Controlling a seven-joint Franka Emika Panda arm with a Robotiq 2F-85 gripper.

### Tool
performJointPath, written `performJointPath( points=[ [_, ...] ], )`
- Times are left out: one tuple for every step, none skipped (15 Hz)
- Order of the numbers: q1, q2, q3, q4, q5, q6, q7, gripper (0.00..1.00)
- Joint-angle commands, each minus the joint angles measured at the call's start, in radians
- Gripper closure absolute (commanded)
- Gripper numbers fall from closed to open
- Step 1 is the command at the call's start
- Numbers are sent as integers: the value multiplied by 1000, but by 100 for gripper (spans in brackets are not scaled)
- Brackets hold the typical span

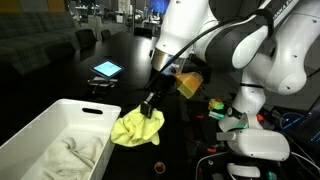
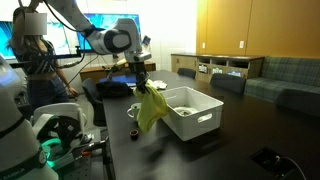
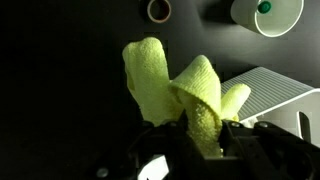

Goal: Pick up the marker pen and small tape from the table and put them in the white cup. Pick up the towels from the table and put them in the container.

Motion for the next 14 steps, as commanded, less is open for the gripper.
performJointPath(
  points=[
    [-18, -29, 18, -20, -11, 59, 20, 88],
    [-18, -28, 17, -20, -8, 68, 19, 88],
    [-18, -28, 18, -20, -8, 74, 16, 88],
    [-15, -25, 16, -18, -1, 72, 2, 88],
    [-7, -22, 13, -14, 15, 56, -21, 88],
    [-3, -20, 12, -11, 20, 34, -40, 88],
    [3, -17, 12, -8, 25, 10, -66, 88],
    [9, -13, 12, -1, 32, -34, -100, 88],
    [4, -13, 18, -4, 19, -43, -94, 88],
    [-17, -21, 31, -12, -32, -33, -29, 88],
    [-26, -29, 36, -22, -57, 0, -2, 88],
    [-40, -36, 42, -30, -84, 33, 58, 87],
    [-53, -46, 44, -41, -102, 75, 113, 88],
    [-63, -49, 46, -44, -118, 104, 158, 87]
  ],
)
